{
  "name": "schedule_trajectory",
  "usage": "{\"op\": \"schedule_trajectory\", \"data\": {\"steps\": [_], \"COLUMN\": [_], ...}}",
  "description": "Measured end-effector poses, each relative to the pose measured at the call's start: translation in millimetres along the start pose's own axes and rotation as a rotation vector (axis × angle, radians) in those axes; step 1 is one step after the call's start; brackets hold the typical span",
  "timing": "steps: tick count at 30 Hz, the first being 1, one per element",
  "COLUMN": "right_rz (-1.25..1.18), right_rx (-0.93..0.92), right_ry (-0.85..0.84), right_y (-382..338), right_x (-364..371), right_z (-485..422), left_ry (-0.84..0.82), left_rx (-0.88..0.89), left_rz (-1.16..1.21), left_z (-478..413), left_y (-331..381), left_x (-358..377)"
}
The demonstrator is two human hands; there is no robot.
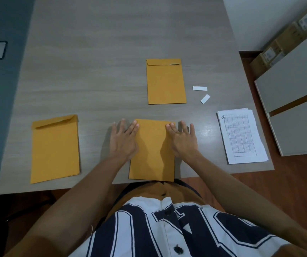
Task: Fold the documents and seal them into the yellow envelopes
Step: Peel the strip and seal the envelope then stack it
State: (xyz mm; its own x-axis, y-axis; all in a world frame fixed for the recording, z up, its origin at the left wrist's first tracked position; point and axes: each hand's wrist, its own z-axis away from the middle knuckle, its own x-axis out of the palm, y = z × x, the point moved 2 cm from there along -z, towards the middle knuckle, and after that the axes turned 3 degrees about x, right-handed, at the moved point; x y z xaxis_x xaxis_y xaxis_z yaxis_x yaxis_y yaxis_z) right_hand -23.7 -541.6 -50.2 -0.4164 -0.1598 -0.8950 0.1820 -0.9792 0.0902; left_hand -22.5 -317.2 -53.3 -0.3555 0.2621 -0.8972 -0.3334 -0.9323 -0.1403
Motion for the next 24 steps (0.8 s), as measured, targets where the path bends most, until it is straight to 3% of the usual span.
{"op": "schedule_trajectory", "data": {"steps": [3,7,10,15,21,24], "right_rz": [-0.047,0.012,-0.108,-0.239,-0.322,-0.544], "right_rx": [-0.031,-0.037,0.003,0.014,0.03,-0.006], "right_ry": [0.031,0.155,0.184,0.13,0.046,-0.059], "right_y": [-4,-8,-7,-10,-4,0], "right_x": [-9,-30,-34,-26,-26,-29], "right_z": [-9,-19,-31,-42,-45,-48], "left_ry": [0.026,0.18,0.223,0.207,0.214,0.203], "left_rx": [0.002,0.003,-0.051,-0.114,-0.146,-0.178], "left_rz": [0.032,0.16,0.288,0.498,0.578,0.746], "left_z": [-2,-10,-18,-34,-37,-38], "left_y": [3,8,12,9,8,6], "left_x": [-4,-13,-15,-16,-17,-24]}}
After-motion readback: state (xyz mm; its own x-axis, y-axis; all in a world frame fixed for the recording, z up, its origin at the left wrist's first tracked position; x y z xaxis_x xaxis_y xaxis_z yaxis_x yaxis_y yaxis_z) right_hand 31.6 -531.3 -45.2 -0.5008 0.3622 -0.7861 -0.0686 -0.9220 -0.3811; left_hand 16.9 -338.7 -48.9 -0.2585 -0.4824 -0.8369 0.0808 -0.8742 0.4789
